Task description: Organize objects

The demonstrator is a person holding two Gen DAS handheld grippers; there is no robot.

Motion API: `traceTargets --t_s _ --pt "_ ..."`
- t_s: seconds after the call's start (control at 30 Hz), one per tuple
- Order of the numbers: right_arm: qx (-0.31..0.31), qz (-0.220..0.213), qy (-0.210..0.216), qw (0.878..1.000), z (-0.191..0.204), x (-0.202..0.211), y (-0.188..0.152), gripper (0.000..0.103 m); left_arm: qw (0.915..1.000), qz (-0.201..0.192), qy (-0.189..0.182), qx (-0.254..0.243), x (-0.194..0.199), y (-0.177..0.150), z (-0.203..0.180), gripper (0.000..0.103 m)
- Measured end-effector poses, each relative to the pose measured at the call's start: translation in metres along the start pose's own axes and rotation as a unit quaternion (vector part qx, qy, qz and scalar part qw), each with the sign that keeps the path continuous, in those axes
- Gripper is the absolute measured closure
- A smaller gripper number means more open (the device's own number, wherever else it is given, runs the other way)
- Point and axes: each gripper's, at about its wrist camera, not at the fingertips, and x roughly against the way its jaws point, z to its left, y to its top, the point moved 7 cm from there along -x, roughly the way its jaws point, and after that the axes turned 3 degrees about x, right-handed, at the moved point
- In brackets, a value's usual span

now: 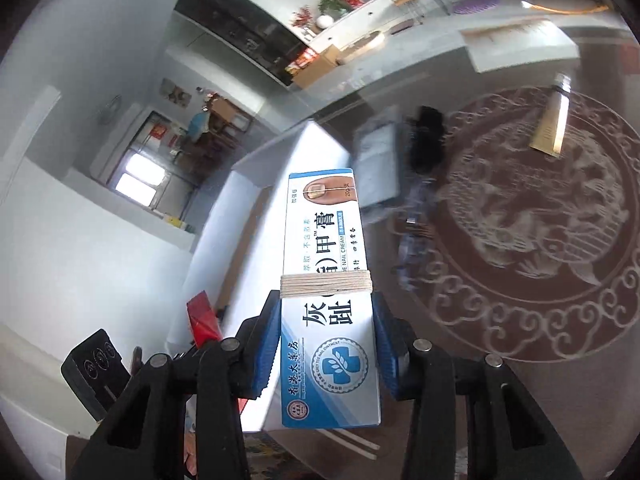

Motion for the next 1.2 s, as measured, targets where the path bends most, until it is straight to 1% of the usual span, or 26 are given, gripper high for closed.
traceTargets --t_s 0.07,0.13,0.17,0.23,0.27,0.3,0.33,0.37,0.4,0.43,0.5,0.53,0.57,0.63,0.7,0.77,0.8,0.83,0.9,0.93,0.97,1.03,1.1,1.17,1.2 --pt "0.030 0.006 0.026 0.999 0.051 -0.024 0.008 0.060 0.9994 -0.015 0.030 0.009 0.020 0.017 0.030 0.083" --pt "0.058 0.017 0.047 0.997 0.096 -0.052 0.010 0.060 0.9967 -0.021 0.077 0.015 0.031 0.029 0.064 0.083" --pt "0.071 0.023 0.055 0.996 0.118 -0.068 0.009 0.060 0.9946 -0.018 0.100 0.021 0.033 0.031 0.082 0.083" --pt "0.091 0.034 0.070 0.993 0.152 -0.104 0.006 0.058 0.9877 -0.004 0.151 0.041 0.032 0.031 0.120 0.080" --pt "0.104 0.038 0.068 0.992 0.163 -0.120 -0.001 0.057 0.9815 0.013 0.184 0.050 0.028 0.028 0.139 0.077" --pt "0.114 0.043 0.060 0.991 0.171 -0.136 -0.006 0.051 0.9751 0.036 0.211 0.059 0.023 0.022 0.156 0.062" --pt "0.121 0.052 0.050 0.990 0.174 -0.151 -0.012 0.033 0.9681 0.060 0.234 0.068 0.017 0.015 0.172 0.044" --pt "0.123 0.061 0.037 0.990 0.175 -0.164 -0.018 0.026 0.9629 0.073 0.249 0.075 0.014 0.009 0.183 0.039" --pt "0.126 0.063 0.034 0.989 0.172 -0.170 -0.023 0.024 0.9600 0.074 0.257 0.082 0.013 0.003 0.190 0.039" --pt "0.126 0.058 0.032 0.990 0.168 -0.171 -0.026 0.024 0.9598 0.068 0.258 0.087 0.017 -0.001 0.191 0.039" --pt "0.147 0.036 0.033 0.988 0.157 -0.158 -0.031 0.024 0.9635 0.051 0.247 0.089 0.023 -0.007 0.186 0.037" --pt "0.162 0.019 0.015 0.986 0.148 -0.149 -0.032 0.020 0.9653 0.045 0.242 0.087 0.025 -0.008 0.180 0.036" --pt "0.179 0.001 -0.008 0.984 0.137 -0.140 -0.032 0.017 0.9681 0.040 0.233 0.082 0.025 -0.008 0.170 0.036" --pt "0.212 -0.036 -0.062 0.975 0.108 -0.117 -0.031 0.008 0.9769 0.030 0.201 0.066 0.028 -0.011 0.136 0.036" --pt "0.239 -0.063 -0.128 0.961 0.068 -0.097 -0.033 0.004 0.9875 0.023 0.150 0.043 0.028 -0.012 0.091 0.035" --pt "0.243 -0.074 -0.195 0.947 0.016 -0.078 -0.036 0.003 0.9948 0.025 0.098 0.013 0.022 -0.015 0.040 0.029" --pt "0.237 -0.072 -0.222 0.943 -0.010 -0.070 -0.038 0.003 0.9969 0.030 0.072 -0.004 0.017 -0.019 0.015 0.019" --pt "0.228 -0.065 -0.249 0.939 -0.039 -0.066 -0.038 0.003 0.9979 0.036 0.051 -0.018 0.013 -0.023 -0.009 0.009" --pt "0.194 -0.048 -0.292 0.935 -0.095 -0.052 -0.041 0.003 0.9974 0.053 0.022 -0.044 -0.002 -0.040 -0.048 0.002" --pt "0.178 -0.043 -0.303 0.935 -0.118 -0.044 -0.043 0.003 0.9961 0.064 0.018 -0.059 -0.012 -0.050 -0.061 0.002" --pt "0.161 -0.038 -0.317 0.934 -0.138 -0.038 -0.043 0.003 0.9940 0.076 0.025 -0.074 -0.028 -0.061 -0.073 0.002" --pt "0.140 -0.028 -0.344 0.928 -0.170 -0.029 -0.041 0.003 0.9887 0.104 0.052 -0.094 -0.059 -0.079 -0.081 0.002" --pt "0.129 -0.021 -0.361 0.923 -0.187 -0.014 -0.046 0.003 0.9836 0.130 0.074 -0.101 -0.092 -0.091 -0.076 0.002" --pt "0.123 -0.018 -0.372 0.920 -0.200 -0.004 -0.049 0.003 0.9819 0.140 0.082 -0.098 -0.113 -0.096 -0.069 0.002" --pt "0.117 -0.023 -0.366 0.923 -0.203 -0.001 -0.049 0.000 0.9813 0.143 0.087 -0.095 -0.121 -0.097 -0.065 0.002"
